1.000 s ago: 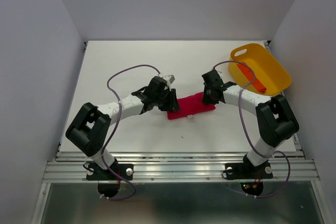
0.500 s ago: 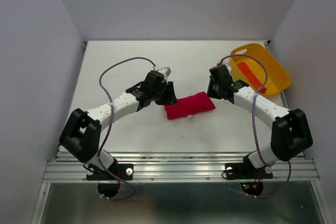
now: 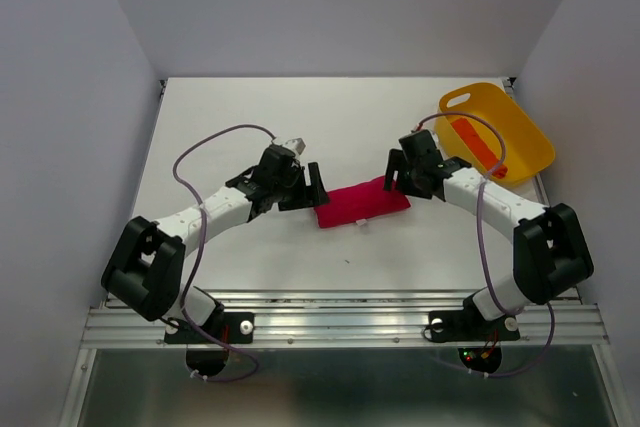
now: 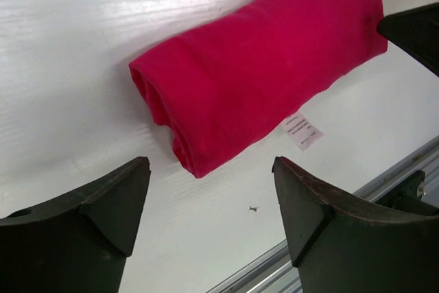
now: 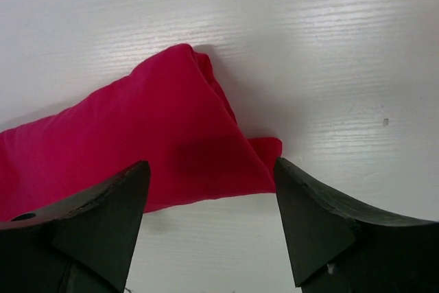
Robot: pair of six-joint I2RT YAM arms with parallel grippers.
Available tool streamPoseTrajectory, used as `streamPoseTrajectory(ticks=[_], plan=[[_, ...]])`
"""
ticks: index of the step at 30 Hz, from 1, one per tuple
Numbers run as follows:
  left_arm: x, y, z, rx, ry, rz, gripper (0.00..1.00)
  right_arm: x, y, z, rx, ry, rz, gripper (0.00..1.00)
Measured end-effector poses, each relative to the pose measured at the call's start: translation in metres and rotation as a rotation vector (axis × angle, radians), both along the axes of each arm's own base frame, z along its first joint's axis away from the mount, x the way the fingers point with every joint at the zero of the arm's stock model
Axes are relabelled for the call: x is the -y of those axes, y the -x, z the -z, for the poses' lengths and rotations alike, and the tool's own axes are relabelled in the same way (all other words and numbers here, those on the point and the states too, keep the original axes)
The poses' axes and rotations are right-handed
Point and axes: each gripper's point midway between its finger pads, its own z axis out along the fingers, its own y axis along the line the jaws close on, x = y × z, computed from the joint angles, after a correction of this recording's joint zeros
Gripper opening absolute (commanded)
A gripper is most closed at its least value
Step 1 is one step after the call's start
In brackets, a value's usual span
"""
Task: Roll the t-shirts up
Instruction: Roll the T-shirt to the center of the board.
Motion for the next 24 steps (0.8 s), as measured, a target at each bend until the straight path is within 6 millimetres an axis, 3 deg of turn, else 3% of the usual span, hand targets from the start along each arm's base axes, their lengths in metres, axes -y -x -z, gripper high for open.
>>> streamPoseTrajectory(ticks=[5, 9, 15, 19, 22, 24], plan=[[0.001, 0.023, 0.025, -0.056, 0.033, 0.053, 0.90, -0.003, 0.011, 0.024, -0.059, -0.046, -0.035, 0.82], [0.004, 0.027, 0.034, -0.078, 0.048, 0.072, 0.88, -0.007, 0.015, 0.044, -0.101, -0.091, -0.060, 0.80], [0.016, 0.023, 0.046, -0.101, 0.088, 0.088, 0.82, -0.028, 0.012, 0.044, -0.090, -0.196, -0.127, 0.60], [0.018, 0.020, 0.047, -0.097, 0.097, 0.081, 0.82, -0.037, 0.009, 0.039, -0.071, -0.236, -0.150, 0.40], [0.017, 0.018, 0.047, -0.093, 0.094, 0.072, 0.82, -0.039, 0.007, 0.038, -0.066, -0.246, -0.156, 0.15], [0.014, 0.015, 0.046, -0.089, 0.093, 0.058, 0.82, -0.040, 0.007, 0.038, -0.064, -0.255, -0.155, 0.07]])
